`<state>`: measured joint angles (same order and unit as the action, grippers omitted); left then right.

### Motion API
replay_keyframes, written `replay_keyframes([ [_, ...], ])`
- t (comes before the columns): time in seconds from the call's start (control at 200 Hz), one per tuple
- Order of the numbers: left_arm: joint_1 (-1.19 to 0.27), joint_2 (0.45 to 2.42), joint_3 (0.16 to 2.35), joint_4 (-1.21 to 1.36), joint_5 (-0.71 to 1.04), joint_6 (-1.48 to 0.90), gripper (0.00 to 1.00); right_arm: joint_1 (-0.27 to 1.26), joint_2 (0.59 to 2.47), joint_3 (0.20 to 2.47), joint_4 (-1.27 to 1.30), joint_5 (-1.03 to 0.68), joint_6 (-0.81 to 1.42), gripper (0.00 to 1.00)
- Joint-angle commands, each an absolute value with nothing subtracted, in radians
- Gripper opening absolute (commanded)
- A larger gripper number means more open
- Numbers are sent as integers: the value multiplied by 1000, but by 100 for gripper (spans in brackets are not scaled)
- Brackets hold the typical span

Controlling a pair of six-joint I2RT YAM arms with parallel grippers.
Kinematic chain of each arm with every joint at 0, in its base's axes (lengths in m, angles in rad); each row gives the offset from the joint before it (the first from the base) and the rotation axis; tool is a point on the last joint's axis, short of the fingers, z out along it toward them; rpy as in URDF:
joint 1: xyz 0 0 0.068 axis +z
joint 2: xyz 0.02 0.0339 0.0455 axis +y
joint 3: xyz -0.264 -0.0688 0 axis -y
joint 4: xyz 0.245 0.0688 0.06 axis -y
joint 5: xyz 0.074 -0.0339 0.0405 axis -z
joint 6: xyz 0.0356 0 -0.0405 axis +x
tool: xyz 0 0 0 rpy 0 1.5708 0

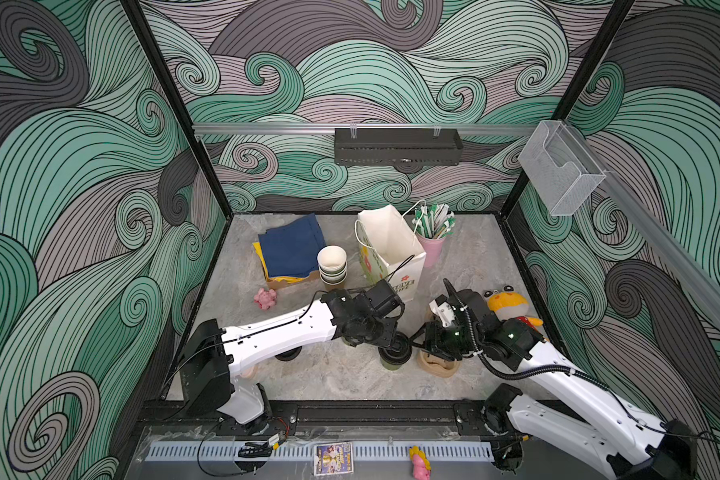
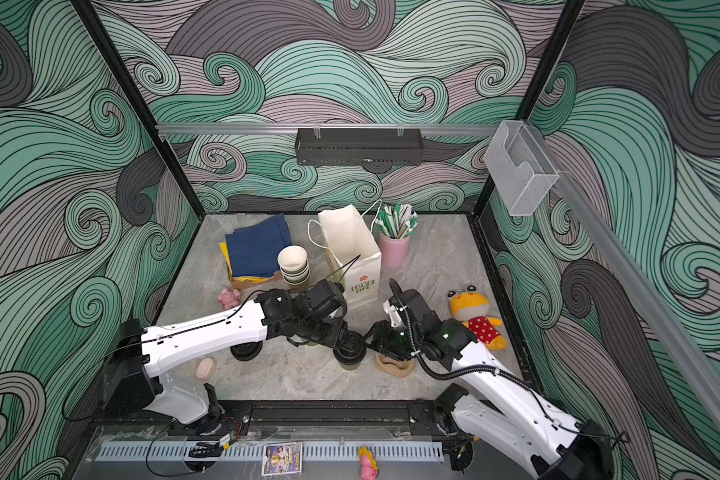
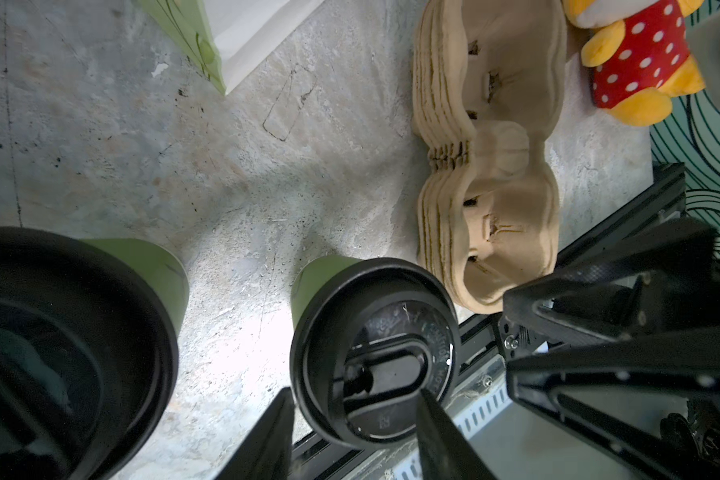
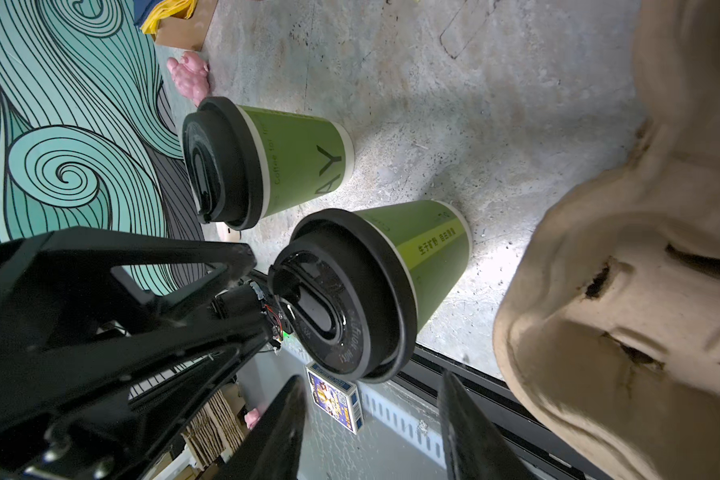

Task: Pack the takeout coffee
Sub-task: 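Open both grippers and lift them away from the lidded green cup, then move the left gripper to the paper bag while the right grasps a pulp carrier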

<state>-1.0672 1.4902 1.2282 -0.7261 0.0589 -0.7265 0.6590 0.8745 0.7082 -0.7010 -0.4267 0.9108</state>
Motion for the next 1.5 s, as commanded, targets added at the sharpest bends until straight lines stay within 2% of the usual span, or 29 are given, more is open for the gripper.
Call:
replay_keyframes([
  [0.0, -1065, 1396, 1267, -727, 11, -710, 51, 664, 827, 775, -797, -356, 885, 53],
  [0.135, -1065, 1233, 1233, -635, -95, -646, 50, 663, 755, 867, -1009, -153, 835, 53],
  [0.255, -1065, 1069, 1165, -516, -308, -584, 51, 661, 690, 910, -1149, 20, 858, 53],
  [0.31, -1064, 1002, 1137, -482, -412, -566, 55, 662, 672, 918, -1190, 82, 881, 52],
  [0.44, -1025, 931, 1133, -514, -616, -582, 60, 661, 660, 921, -1218, 160, 936, 52],
  [0.555, -945, 924, 1162, -618, -665, -668, 60, 660, 689, 943, -1218, 193, 950, 52],
  [0.71, -809, 927, 1157, -703, -561, -792, 61, 660, 739, 989, -1215, 240, 919, 53],
  [0.956, -699, 991, 1187, -677, -370, -769, 63, 658, 802, 1045, -1165, 285, 878, 54],
  [1.306, -654, 1147, 1300, -542, -172, -729, 64, 652, 913, 1166, -1057, 292, 778, 56],
  [1.496, -647, 1202, 1334, -480, -117, -709, 64, 622, 1015, 1156, -1134, 233, 876, 53],
])
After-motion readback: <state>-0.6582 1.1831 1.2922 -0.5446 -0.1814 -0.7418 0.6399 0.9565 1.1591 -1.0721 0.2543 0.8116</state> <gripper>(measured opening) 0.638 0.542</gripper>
